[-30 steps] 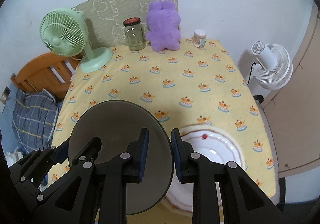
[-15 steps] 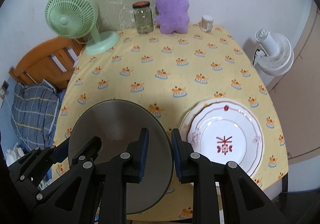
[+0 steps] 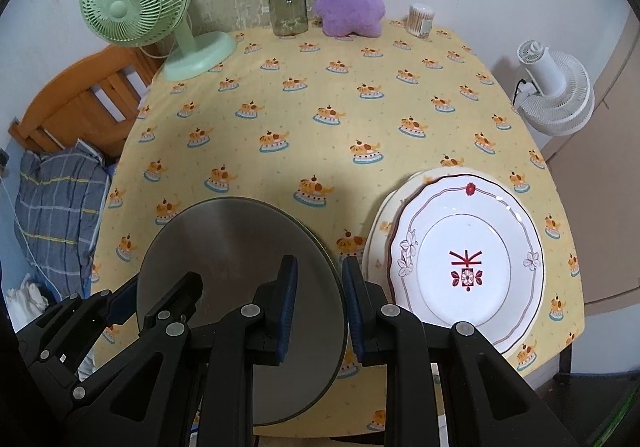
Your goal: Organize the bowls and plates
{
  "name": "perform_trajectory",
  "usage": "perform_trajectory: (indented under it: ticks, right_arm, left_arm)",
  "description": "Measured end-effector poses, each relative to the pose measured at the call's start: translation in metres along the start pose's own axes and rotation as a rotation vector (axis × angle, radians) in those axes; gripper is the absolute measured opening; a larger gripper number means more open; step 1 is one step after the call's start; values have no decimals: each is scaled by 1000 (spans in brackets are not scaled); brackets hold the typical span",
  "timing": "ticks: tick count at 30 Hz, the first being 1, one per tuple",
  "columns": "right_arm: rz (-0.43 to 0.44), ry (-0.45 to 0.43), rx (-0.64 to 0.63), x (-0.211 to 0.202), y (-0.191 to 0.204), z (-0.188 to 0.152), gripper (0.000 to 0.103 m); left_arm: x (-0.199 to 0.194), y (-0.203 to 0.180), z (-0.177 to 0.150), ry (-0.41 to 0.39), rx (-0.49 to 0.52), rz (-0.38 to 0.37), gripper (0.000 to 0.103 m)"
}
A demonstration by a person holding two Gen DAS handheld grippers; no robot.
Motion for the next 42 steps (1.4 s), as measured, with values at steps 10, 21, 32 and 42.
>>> perform_trajectory:
  ticks: [10, 21, 32, 42]
  right_arm:
    - [-10, 44, -15, 20, -2, 6, 27]
    - [-5, 42, -29, 22, -3, 6, 28]
    - [40, -12, 15, -3, -8, -7, 59]
    - [46, -73, 36, -29, -17, -20, 76]
  left_arm:
    - [17, -4, 4, 38, -4, 12, 26]
    - [16, -8, 2, 19, 9, 35, 27]
    - [-4, -1, -7, -9, 4, -45, 60]
    - [-19, 11, -16, -32, -21, -64, 76]
Point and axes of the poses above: each gripper's, at about its wrist camera, not at the fingertips, and x roughly the way its jaws point, y to its left, z to its top, the point moved 1 cm from there along x, roughly the way its jaws point, and after that the axes turned 5 degrees about z, right-handed, at the moved point
